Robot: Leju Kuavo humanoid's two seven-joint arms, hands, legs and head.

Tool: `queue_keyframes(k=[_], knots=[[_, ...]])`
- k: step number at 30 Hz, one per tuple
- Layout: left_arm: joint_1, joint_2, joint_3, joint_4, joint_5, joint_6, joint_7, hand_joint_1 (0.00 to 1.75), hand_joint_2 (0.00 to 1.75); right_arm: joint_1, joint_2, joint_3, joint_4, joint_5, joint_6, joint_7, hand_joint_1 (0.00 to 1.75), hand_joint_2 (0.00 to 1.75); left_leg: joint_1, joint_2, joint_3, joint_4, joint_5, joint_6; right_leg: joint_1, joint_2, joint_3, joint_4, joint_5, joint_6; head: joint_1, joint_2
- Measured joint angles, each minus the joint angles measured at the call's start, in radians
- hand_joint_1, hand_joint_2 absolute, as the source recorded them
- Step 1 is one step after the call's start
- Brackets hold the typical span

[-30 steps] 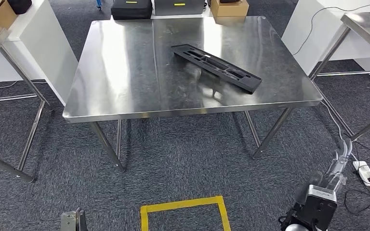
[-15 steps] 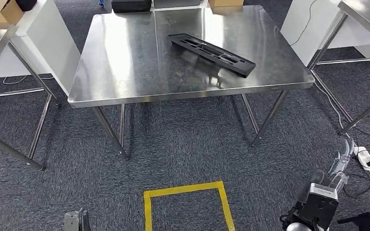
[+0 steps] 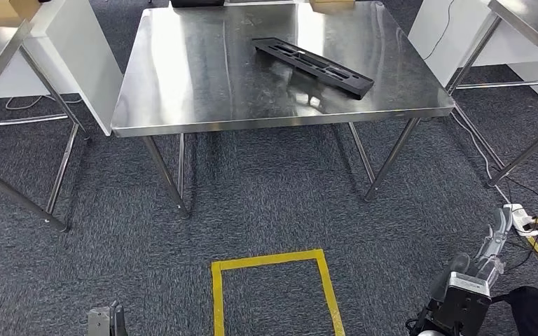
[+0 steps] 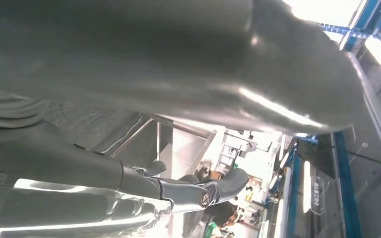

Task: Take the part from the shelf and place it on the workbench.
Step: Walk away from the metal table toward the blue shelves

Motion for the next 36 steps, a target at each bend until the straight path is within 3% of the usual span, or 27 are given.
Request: queue_keyframes(k=[2, 3, 4, 5, 7, 8, 9, 11, 13, 14, 15, 17, 18, 19, 20, 22, 24, 25, 26, 28, 29, 31, 33, 34, 35, 36], knots=[[-0.001, -0.001, 0.002, -0.001, -0.002, 0.001, 0.0, 0.0, 0.0, 0.008, 0.0, -0.004, -0.003, 0.0, 0.0, 0.002, 0.0, 0.0, -0.002, 0.004, -0.025, 0.001, 0.019, 0.006, -0.002, 0.003, -0.039, 0.136, -0.084, -0.004, 0.007, 0.0], [-0.001, -0.002, 0.002, -0.001, -0.004, 0.002, 0.0, 0.0, 0.0, 0.013, 0.0, -0.006, -0.004, 0.0, 0.0, 0.003, 0.0, 0.0, -0.003, 0.005, -0.038, 0.002, 0.029, 0.006, -0.002, 0.003, -0.05, 0.195, -0.107, 0.0, 0.009, 0.0], [-0.002, -0.002, 0.002, -0.001, -0.006, 0.001, 0.0, 0.0, 0.0, 0.017, 0.0, -0.009, -0.005, 0.0, -0.001, 0.004, 0.0, 0.0, -0.003, 0.006, -0.052, 0.003, 0.039, 0.005, -0.003, 0.003, -0.045, 0.222, -0.11, 0.009, 0.009, 0.0], [-0.002, -0.003, 0.002, -0.002, -0.009, 0.0, 0.0, 0.0, 0.0, 0.021, 0.001, -0.011, -0.008, 0.0, -0.001, 0.006, 0.0, 0.0, -0.003, 0.007, -0.066, 0.005, 0.049, 0.002, -0.004, 0.003, -0.022, 0.212, -0.096, 0.019, 0.01, 0.0], [-0.004, -0.005, 0.002, -0.004, -0.015, -0.001, 0.0, 0.0, 0.0, 0.027, 0.002, -0.014, -0.019, 0.002, -0.002, 0.008, 0.0, 0.0, -0.003, 0.007, -0.091, 0.012, 0.068, -0.005, -0.006, 0.003, 0.074, 0.092, -0.058, 0.033, 0.01, 0.0], [-0.006, -0.006, 0.002, -0.006, -0.017, -0.001, 0.0, 0.0, 0.0, 0.028, 0.004, -0.015, -0.026, 0.003, -0.002, 0.01, 0.0, 0.0, -0.004, 0.007, -0.102, 0.016, 0.076, -0.01, -0.005, 0.004, 0.13, 0.01, -0.055, 0.032, 0.01, 0.0], [-0.008, -0.007, 0.002, -0.008, -0.02, -0.001, 0.001, 0.0, 0.0, 0.03, 0.006, -0.017, -0.033, 0.004, -0.002, 0.013, 0.0, 0.0, -0.006, 0.006, -0.109, 0.018, 0.086, -0.016, -0.003, 0.004, 0.17, -0.054, -0.059, 0.025, 0.009, 0.0], [-0.01, -0.008, 0.002, -0.012, -0.027, -0.002, 0.003, 0.0, 0.0, 0.036, 0.009, -0.02, -0.046, 0.007, 0.001, 0.018, 0.0, 0.0, -0.007, 0.007, -0.116, 0.016, 0.105, -0.028, 0.003, 0.006, 0.195, -0.111, -0.068, 0.006, 0.007, 0.0], [-0.009, -0.01, 0.002, -0.012, -0.033, -0.001, 0.007, 0.0, 0.0, 0.043, 0.013, -0.026, -0.054, 0.008, 0.006, 0.023, 0.0, 0.0, -0.003, 0.005, -0.124, 0.018, 0.106, -0.039, 0.001, 0.004, 0.174, -0.109, -0.051, -0.015, 0.005, 0.0], [-0.008, -0.01, 0.002, -0.012, -0.034, -0.001, 0.008, 0.0, 0.0, 0.046, 0.015, -0.03, -0.057, 0.008, 0.009, 0.025, 0.0, 0.0, -0.001, 0.004, -0.132, 0.034, 0.078, -0.045, 0.0, 0.003, 0.163, -0.109, -0.04, -0.026, 0.003, 0.0], [-0.007, -0.011, 0.002, -0.012, -0.035, -0.001, 0.009, 0.0, 0.0, 0.048, 0.017, -0.033, -0.059, 0.008, 0.01, 0.025, 0.0, 0.0, 0.001, 0.003, -0.143, 0.068, 0.032, -0.05, -0.002, 0.002, 0.151, -0.109, -0.028, -0.035, 0.0, 0.0], [-0.008, -0.013, 0.002, -0.012, -0.038, -0.001, 0.01, 0.0, 0.0, 0.053, 0.02, -0.037, -0.063, 0.008, 0.012, 0.025, 0.0, 0.0, 0.003, 0.001, -0.168, 0.186, -0.08, -0.057, 0.002, 0.0, 0.126, -0.107, -0.004, -0.045, -0.006, 0.0], [-0.009, -0.013, 0.002, -0.012, -0.04, -0.001, 0.01, 0.0, 0.0, 0.056, 0.021, -0.04, -0.064, 0.007, 0.014, 0.025, 0.0, 0.0, 0.003, 0.001, -0.175, 0.247, -0.11, -0.059, 0.004, 0.0, 0.111, -0.104, 0.009, -0.045, -0.008, 0.0], [-0.009, -0.014, 0.002, -0.012, -0.041, -0.001, 0.01, 0.0, 0.0, 0.06, 0.021, -0.043, -0.065, 0.007, 0.015, 0.025, 0.0, 0.0, 0.004, 0.001, -0.172, 0.289, -0.114, -0.059, 0.005, 0.0, 0.094, -0.1, 0.021, -0.045, -0.008, 0.0], [-0.01, -0.014, 0.002, -0.012, -0.041, -0.001, 0.01, 0.0, 0.0, 0.065, 0.021, -0.047, -0.065, 0.006, 0.017, 0.024, 0.0, 0.0, 0.004, 0.0, -0.155, 0.299, -0.097, -0.057, 0.007, 0.0, 0.075, -0.094, 0.031, -0.043, -0.008, 0.0], [-0.012, -0.017, 0.002, -0.013, -0.043, -0.001, 0.011, 0.0, 0.0, 0.074, 0.021, -0.055, -0.068, 0.003, 0.023, 0.02, 0.0, 0.0, 0.003, 0.0, -0.072, 0.221, -0.049, -0.048, 0.007, 0.001, 0.042, -0.081, 0.048, -0.038, -0.009, 0.0], [-0.016, -0.018, 0.002, -0.017, -0.046, -0.001, 0.013, 0.0, 0.0, 0.08, 0.022, -0.062, -0.071, -0.001, 0.029, 0.012, 0.0, 0.0, -0.001, -0.003, 0.03, 0.084, -0.057, -0.037, 0.01, 0.0, 0.022, -0.072, 0.063, -0.029, -0.008, 0.0], [-0.019, -0.018, 0.002, -0.019, -0.048, -0.001, 0.013, 0.0, 0.0, 0.081, 0.022, -0.064, -0.072, -0.002, 0.031, 0.009, 0.0, 0.0, -0.005, -0.004, 0.058, 0.035, -0.07, -0.032, 0.01, -0.001, 0.017, -0.07, 0.072, -0.023, -0.008, 0.0], [-0.02, -0.019, 0.002, -0.021, -0.049, -0.001, 0.013, 0.0, 0.0, 0.082, 0.023, -0.065, -0.073, -0.004, 0.033, 0.006, 0.0, 0.0, -0.009, -0.004, 0.067, 0.011, -0.078, -0.027, 0.009, -0.003, 0.015, -0.072, 0.08, -0.015, -0.008, 0.0], [-0.021, -0.02, 0.002, -0.021, -0.05, -0.001, 0.013, 0.0, 0.0, 0.084, 0.025, -0.069, -0.073, -0.007, 0.036, 0.004, 0.0, 0.0, -0.011, -0.001, 0.052, 0.002, -0.062, -0.015, 0.007, -0.003, 0.009, -0.073, 0.091, -0.004, -0.009, 0.0], [-0.022, -0.021, 0.002, -0.021, -0.049, -0.001, 0.013, 0.0, 0.0, 0.085, 0.025, -0.072, -0.073, -0.008, 0.037, 0.004, 0.0, 0.0, -0.009, 0.002, 0.042, -0.001, -0.049, -0.007, 0.005, -0.001, 0.001, -0.06, 0.075, -0.003, -0.008, 0.0], [-0.023, -0.023, 0.002, -0.021, -0.05, -0.001, 0.012, 0.0, 0.0, 0.087, 0.026, -0.08, -0.073, -0.01, 0.039, 0.003, 0.0, 0.0, -0.005, 0.007, 0.014, -0.005, -0.019, 0.004, 0.002, 0.002, -0.029, 0.023, -0.011, -0.011, -0.002, 0.0], [-0.022, -0.025, 0.002, -0.021, -0.05, -0.001, 0.012, 0.0, 0.0, 0.087, 0.026, -0.085, -0.073, -0.011, 0.04, 0.003, 0.0, 0.0, -0.005, 0.009, -0.021, -0.004, 0.01, 0.006, 0.0, 0.003, -0.057, 0.155, -0.098, -0.011, 0.004, 0.0], [-0.022, -0.025, 0.002, -0.021, -0.05, -0.002, 0.012, 0.0, 0.0, 0.087, 0.026, -0.087, -0.073, -0.011, 0.04, 0.003, 0.0, 0.0, -0.006, 0.011, -0.038, -0.003, 0.025, 0.005, -0.001, 0.003, -0.058, 0.208, -0.111, -0.002, 0.005, 0.0], [-0.022, -0.026, 0.002, -0.021, -0.05, -0.002, 0.012, 0.0, 0.0, 0.087, 0.026, -0.09, -0.072, -0.011, 0.04, 0.003, 0.0, 0.0, -0.006, 0.012, -0.057, -0.001, 0.04, 0.002, -0.003, 0.003, -0.044, 0.231, -0.102, 0.011, 0.006, 0.0], [-0.022, -0.026, 0.002, -0.021, -0.05, -0.003, 0.012, 0.0, 0.0, 0.087, 0.026, -0.091, -0.072, -0.012, 0.04, 0.003, 0.0, 0.0, -0.005, 0.013, -0.075, 0.001, 0.055, -0.001, -0.004, 0.003, -0.014, 0.22, -0.078, 0.024, 0.006, 0.0]])
